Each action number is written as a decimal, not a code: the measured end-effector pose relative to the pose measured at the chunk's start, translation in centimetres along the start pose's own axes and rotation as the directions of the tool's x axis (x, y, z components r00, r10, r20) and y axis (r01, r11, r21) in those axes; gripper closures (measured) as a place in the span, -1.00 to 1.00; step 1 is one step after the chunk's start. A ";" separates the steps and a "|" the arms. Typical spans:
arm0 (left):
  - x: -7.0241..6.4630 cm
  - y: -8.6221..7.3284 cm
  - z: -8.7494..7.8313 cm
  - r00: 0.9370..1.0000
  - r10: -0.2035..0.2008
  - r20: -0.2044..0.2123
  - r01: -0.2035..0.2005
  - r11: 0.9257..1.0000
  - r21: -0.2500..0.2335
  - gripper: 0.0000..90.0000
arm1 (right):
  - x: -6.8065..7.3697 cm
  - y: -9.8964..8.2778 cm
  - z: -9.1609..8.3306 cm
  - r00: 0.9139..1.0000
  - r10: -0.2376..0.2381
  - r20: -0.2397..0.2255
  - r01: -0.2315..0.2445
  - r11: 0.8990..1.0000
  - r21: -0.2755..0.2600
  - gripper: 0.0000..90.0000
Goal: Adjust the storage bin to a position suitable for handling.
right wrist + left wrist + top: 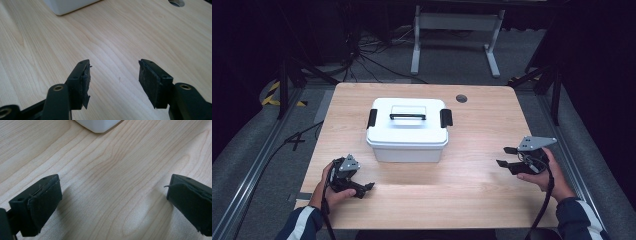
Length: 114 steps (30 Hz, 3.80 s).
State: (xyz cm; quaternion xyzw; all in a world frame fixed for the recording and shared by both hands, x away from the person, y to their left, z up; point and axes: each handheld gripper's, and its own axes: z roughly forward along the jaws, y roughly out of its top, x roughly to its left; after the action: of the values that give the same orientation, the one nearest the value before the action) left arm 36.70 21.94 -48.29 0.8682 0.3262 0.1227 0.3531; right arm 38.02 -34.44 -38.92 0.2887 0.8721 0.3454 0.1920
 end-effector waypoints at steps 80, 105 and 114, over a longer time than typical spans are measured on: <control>0.2 0.1 0.0 1.000 0.013 0.017 -0.013 1.000 0.012 -0.99 | 8.6 28.2 12.2 0.838 -0.509 -0.195 0.540 0.823 0.175 0.67; 0.2 0.1 0.0 1.000 0.014 0.016 -0.014 1.000 0.012 -1.00 | 8.7 28.6 11.7 0.811 -0.562 -0.162 0.581 0.806 0.113 0.88; 0.2 0.1 0.0 1.000 0.013 0.017 -0.013 1.000 0.012 -1.00 | 8.5 28.9 10.6 0.802 -0.576 -0.157 0.592 0.802 0.082 0.88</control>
State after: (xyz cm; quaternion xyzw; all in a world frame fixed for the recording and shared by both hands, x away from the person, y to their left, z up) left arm 36.86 22.02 -48.21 0.8735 0.3183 0.1158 0.3498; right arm 47.95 -6.60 -26.72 -0.0046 0.9489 0.2305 0.2156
